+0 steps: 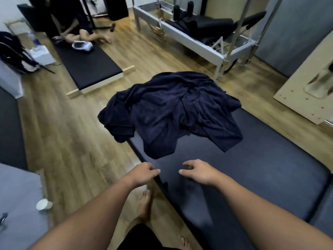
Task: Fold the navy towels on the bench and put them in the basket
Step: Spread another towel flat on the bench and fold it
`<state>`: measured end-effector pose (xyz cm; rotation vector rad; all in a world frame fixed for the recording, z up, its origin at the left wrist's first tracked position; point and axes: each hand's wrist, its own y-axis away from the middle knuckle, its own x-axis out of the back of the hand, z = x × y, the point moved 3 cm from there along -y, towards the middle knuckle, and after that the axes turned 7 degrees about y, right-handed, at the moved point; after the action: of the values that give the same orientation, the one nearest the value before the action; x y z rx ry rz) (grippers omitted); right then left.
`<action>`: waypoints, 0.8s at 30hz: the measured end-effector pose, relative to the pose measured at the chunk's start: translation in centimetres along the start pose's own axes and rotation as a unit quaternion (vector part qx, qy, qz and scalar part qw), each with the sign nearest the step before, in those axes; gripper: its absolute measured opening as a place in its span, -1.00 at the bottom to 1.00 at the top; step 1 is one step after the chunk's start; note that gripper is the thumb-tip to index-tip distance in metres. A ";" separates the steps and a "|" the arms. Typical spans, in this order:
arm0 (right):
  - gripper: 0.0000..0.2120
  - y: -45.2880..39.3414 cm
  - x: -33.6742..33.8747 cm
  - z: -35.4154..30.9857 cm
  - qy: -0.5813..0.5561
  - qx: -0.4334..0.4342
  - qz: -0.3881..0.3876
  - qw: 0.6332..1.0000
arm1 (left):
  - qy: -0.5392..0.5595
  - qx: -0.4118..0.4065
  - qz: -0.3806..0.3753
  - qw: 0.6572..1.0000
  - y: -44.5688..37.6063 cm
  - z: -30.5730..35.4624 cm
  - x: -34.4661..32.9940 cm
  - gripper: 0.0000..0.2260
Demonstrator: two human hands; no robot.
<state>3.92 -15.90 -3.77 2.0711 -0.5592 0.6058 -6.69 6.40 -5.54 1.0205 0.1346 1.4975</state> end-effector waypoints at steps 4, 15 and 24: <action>-0.30 -4.0 3.7 -1.1 -0.053 -0.056 0.038 0.996 | -0.057 -0.037 -0.009 0.998 -6.7 2.9 3.4 -0.72; -0.27 -12.5 10.9 -4.9 -0.080 -0.235 0.235 0.940 | -0.235 -0.248 0.069 0.937 -18.8 12.5 13.2 -0.69; -0.70 -17.6 10.7 -7.1 -0.244 -0.340 0.311 0.853 | -0.411 -0.346 0.121 0.835 -24.1 14.8 15.2 -0.89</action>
<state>21.20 -2.64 -4.79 1.3172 -1.5333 0.1565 23.16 18.11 -3.90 0.9951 -1.1131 1.0490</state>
